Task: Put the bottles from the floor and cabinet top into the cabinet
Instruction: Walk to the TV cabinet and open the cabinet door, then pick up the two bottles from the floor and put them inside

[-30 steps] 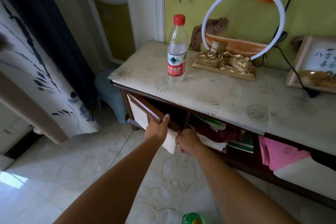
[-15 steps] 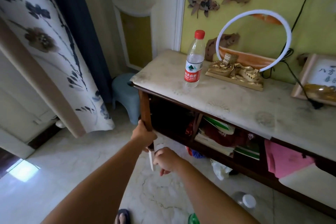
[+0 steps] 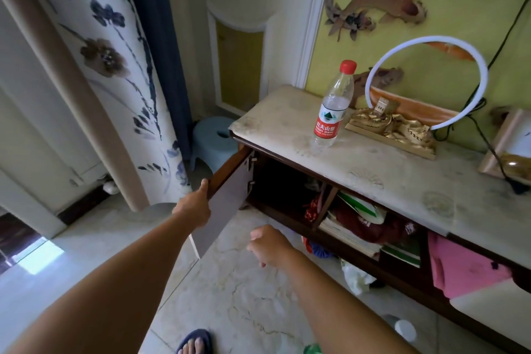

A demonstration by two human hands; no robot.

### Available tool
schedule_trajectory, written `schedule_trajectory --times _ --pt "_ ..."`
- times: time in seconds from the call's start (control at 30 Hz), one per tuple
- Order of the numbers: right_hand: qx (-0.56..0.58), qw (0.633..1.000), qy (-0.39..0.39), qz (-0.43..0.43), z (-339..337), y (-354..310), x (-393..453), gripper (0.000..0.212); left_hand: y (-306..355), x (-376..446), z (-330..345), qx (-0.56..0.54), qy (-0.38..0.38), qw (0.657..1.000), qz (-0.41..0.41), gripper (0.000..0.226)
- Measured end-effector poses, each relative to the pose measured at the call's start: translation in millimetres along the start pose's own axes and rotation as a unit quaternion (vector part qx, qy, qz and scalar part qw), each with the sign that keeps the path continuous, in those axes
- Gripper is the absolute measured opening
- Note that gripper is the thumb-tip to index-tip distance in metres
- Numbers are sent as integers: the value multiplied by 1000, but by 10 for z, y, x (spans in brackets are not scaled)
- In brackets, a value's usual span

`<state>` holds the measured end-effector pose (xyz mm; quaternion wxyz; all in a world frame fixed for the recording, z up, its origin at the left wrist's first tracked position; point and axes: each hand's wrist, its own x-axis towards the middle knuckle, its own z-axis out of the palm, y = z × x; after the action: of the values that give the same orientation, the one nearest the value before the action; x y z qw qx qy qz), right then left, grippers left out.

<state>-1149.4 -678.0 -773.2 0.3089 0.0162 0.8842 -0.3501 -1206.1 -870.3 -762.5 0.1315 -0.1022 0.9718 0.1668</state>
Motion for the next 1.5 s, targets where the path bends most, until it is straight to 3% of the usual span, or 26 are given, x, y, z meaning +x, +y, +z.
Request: schedule_trajectory --times 0.13,0.3,0.43,0.53,0.67,0.77,0.8,0.9,1.03,1.17,1.3,1.37,1.5 --pt "-6 1000 9 -4 -52 -17 58 47 -160 88 -49 59 22 998 -14 70" --pt "13 1000 0 14 -98 -7 137 70 -118 37 90 157 54 986 -33 83" --pt "4 1000 5 13 -135 41 77 68 -66 -48 137 194 65 978 -50 98" --pt "-5 1000 17 23 -185 72 -53 65 -99 -125 148 213 63 975 -3 95" --pt "-29 999 29 17 -264 77 -249 52 -55 -292 134 208 54 974 73 87" --pt "-25 999 46 9 -303 139 -324 9 20 -391 148 208 41 974 83 85" --pt "-25 999 47 7 -310 173 -338 10 45 -405 163 217 37 972 86 83" --pt "-54 997 56 12 -356 298 -354 53 164 -427 273 224 34 968 109 80" --pt "-79 995 62 19 -458 596 -318 58 483 -472 574 140 14 978 151 73" --pt "-88 993 70 31 -569 1032 -335 49 873 -549 994 66 -48 981 174 62" --pt "-87 992 69 55 -646 1533 -414 16 1268 -725 1478 32 -163 967 191 59" --pt "-81 992 70 69 -636 1796 -468 30 1425 -864 1744 19 -245 948 201 68" --pt "-90 987 88 97 -611 2278 -629 48 1550 -1173 2263 56 -385 895 216 107"
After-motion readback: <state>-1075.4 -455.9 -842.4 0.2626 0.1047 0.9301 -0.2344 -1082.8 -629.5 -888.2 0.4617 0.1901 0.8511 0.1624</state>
